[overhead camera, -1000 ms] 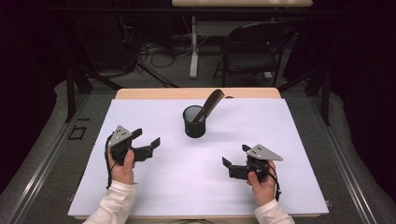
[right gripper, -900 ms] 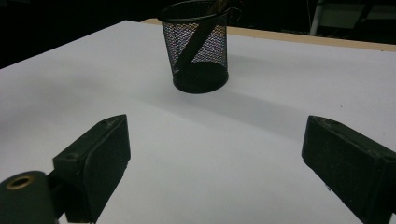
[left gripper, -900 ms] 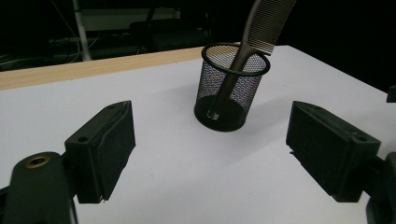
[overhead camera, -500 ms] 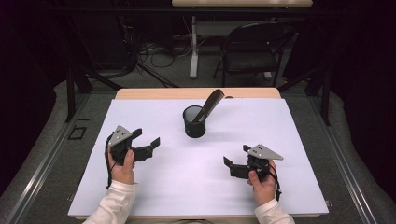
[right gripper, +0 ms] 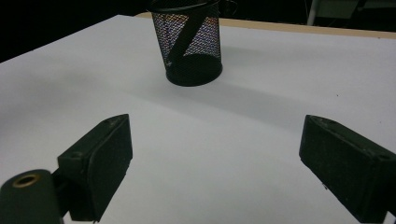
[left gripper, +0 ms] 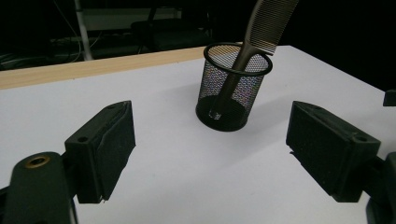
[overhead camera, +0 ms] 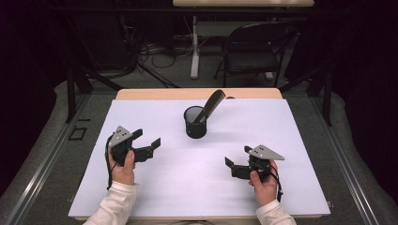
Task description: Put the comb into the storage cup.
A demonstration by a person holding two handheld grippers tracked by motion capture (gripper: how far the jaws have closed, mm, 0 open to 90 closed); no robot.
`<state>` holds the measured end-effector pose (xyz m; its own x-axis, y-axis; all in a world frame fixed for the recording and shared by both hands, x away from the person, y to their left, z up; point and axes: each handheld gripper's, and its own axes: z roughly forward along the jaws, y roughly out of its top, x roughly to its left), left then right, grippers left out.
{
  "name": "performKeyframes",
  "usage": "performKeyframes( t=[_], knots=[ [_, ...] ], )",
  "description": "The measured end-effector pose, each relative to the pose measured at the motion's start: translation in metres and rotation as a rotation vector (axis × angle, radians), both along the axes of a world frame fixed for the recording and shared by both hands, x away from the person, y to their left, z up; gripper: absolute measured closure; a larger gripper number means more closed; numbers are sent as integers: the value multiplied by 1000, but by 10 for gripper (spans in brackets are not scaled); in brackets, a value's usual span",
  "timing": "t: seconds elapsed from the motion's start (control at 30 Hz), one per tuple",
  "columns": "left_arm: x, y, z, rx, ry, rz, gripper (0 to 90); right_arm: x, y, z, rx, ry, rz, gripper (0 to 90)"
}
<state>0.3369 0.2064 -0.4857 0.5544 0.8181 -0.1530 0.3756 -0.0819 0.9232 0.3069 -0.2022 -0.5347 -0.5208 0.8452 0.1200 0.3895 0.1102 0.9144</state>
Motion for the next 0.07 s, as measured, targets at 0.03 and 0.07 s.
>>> performKeyframes(
  t=[0.03, 0.07],
  knots=[
    [0, 0, 0, -1, 0, 1, 156, 0, 0, 0, 0, 0, 0, 96],
    [1, 0, 0, 0, 0, 1, 156, 0, 0, 0, 0, -1, 0, 96]
  ],
)
